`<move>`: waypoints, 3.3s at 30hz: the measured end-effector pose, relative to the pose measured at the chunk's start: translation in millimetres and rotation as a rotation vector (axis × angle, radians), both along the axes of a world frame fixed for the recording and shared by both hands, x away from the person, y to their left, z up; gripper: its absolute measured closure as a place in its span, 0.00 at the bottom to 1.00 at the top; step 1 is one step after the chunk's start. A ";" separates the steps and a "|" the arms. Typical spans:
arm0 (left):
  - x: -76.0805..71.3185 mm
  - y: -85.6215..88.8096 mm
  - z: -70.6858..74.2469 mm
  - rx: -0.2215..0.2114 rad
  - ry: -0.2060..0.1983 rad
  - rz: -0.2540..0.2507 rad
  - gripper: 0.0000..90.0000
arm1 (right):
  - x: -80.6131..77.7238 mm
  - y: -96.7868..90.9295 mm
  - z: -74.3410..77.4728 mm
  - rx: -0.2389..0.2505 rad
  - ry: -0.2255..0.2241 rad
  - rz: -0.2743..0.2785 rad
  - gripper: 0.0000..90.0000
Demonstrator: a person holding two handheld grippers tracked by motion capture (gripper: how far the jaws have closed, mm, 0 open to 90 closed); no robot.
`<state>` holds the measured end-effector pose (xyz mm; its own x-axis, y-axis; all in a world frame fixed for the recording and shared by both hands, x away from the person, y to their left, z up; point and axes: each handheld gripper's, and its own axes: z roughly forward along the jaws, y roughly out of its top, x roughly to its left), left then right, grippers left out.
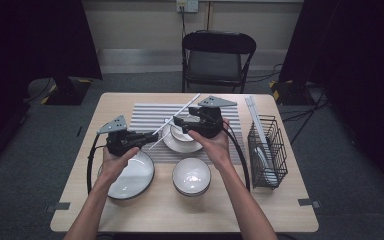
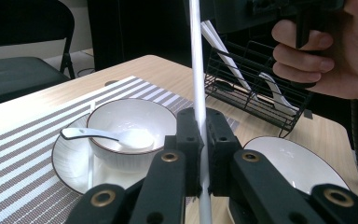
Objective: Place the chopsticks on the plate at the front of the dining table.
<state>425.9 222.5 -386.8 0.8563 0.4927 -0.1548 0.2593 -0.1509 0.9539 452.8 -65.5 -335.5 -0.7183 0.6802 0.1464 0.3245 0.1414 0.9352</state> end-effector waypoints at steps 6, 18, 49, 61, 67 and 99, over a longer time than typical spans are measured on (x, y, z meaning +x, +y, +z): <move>1.1 1.8 -0.6 0.011 0.000 0.003 0.96 | -1.1 -6.1 -4.2 -0.007 -0.001 -0.013 0.34; 1.8 9.9 -2.3 0.019 0.017 0.017 0.96 | -7.4 -19.0 -15.8 -0.008 0.010 -0.030 0.37; 10.4 28.4 -6.4 0.044 0.034 0.062 0.96 | -20.9 -55.1 -49.3 -0.084 0.077 -0.100 0.36; 19.3 34.1 -11.1 0.052 0.043 0.088 0.96 | -24.0 -64.5 -70.6 -0.111 0.122 -0.137 0.36; 22.2 31.0 -8.6 0.062 0.035 0.084 0.96 | -25.7 -70.6 -84.3 -0.095 0.140 -0.159 0.35; 59.9 25.3 7.9 0.036 0.055 0.137 0.96 | -23.6 -81.5 -130.8 -0.239 0.218 -0.252 0.32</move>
<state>485.8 247.8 -378.9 0.7713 0.6107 -0.1792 0.3312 -0.1446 0.9324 429.2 -147.0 -466.4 -0.4946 0.8641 0.0933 0.5639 0.2373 0.7910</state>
